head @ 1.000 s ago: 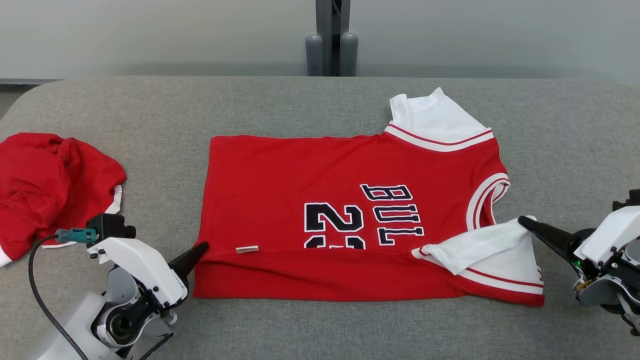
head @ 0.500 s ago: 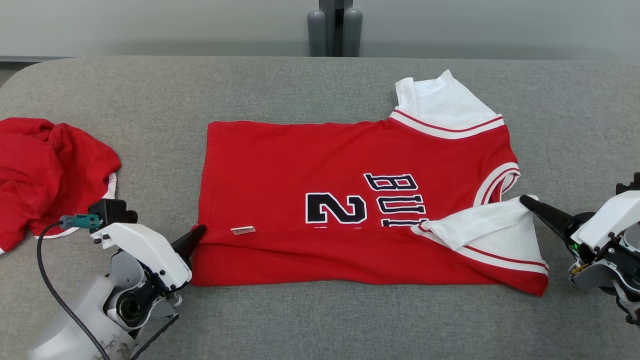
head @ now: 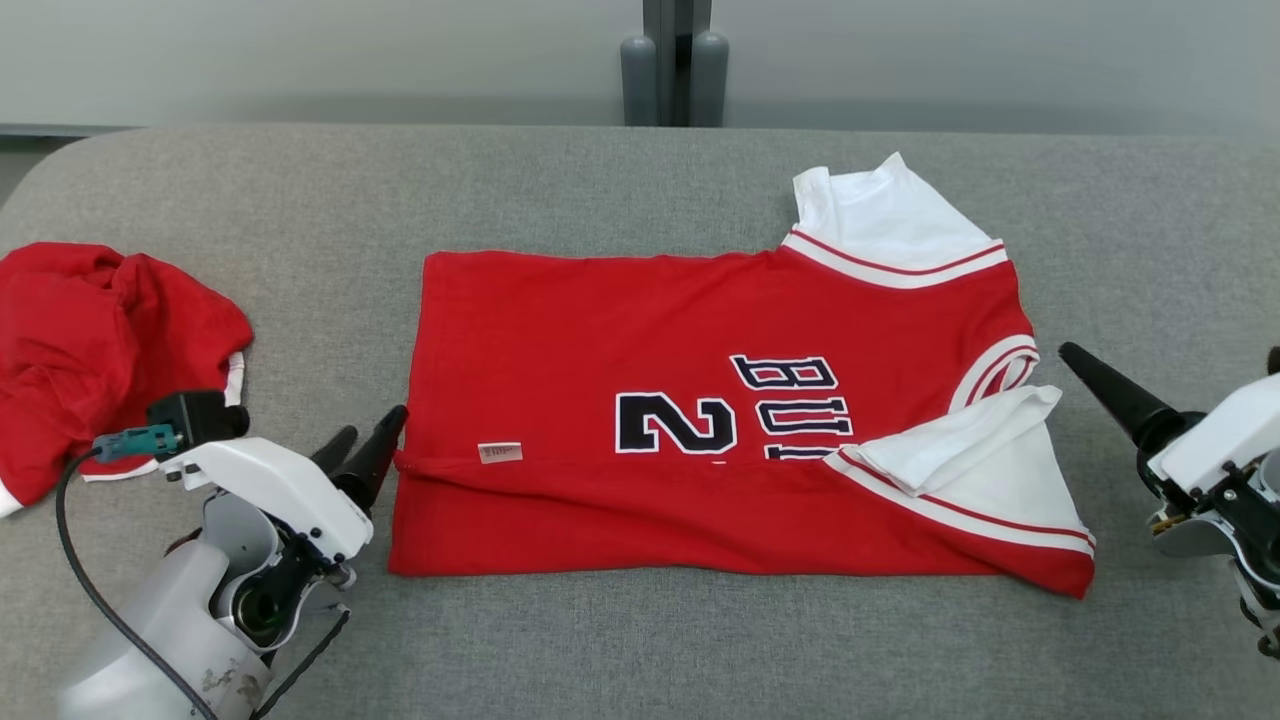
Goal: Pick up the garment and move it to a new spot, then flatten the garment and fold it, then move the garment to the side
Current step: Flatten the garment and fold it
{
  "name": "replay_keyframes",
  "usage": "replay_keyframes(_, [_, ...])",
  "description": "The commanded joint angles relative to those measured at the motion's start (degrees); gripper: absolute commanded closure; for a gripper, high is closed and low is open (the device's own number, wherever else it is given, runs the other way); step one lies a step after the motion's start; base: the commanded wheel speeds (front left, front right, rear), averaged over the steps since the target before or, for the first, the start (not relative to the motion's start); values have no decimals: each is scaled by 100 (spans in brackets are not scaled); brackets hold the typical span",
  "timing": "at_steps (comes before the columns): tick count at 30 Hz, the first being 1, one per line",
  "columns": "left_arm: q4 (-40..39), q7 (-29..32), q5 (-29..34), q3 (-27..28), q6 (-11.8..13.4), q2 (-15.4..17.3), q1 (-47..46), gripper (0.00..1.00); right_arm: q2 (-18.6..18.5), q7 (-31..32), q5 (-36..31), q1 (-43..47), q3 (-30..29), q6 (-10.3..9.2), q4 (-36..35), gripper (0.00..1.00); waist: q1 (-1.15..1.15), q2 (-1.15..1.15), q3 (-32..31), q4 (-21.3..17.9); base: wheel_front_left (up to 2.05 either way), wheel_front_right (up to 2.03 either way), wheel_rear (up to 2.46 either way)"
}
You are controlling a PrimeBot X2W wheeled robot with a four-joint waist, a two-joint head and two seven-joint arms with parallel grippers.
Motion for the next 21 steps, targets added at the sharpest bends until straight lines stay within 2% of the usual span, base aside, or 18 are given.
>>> replay_keyframes(1, [-10, -245, 140, 10, -41, 86, -51, 0, -77, -319, -174, 153, 60, 6, -123, 0, 0, 0, -93, 7, 0, 0, 0])
replay_keyframes(8, [-93, -1682, 633, 99, -77, 70, 208, 0, -299, -2087, -1263, 712, 552, 5, -468, 0, 0, 0, -448, -33, 0, 0, 0])
replay_keyframes(9, [-93, -1682, 633, 99, -77, 70, 208, 0, -299, -2087, -1263, 712, 552, 5, -468, 0, 0, 0, -448, -33, 0, 0, 0])
replay_keyframes(13, [-141, -2037, 1227, 235, 38, 55, 449, 0, -274, -2985, -1882, 1059, 813, 5, -338, 0, 0, 0, -634, -77, 0, 0, 0])
replay_keyframes(17, [-687, -2052, 2266, 1199, 320, -170, 1003, 0, 2, -3268, -2407, 1302, 723, 5, -108, 0, 0, 0, -740, -141, 0, 0, 0])
replay_keyframes(21, [-1204, -2052, 3254, 2008, 327, -589, 1704, 0, 449, -3284, -2712, 1572, 184, 5, -41, 0, 0, 0, -814, -205, 0, 0, 0])
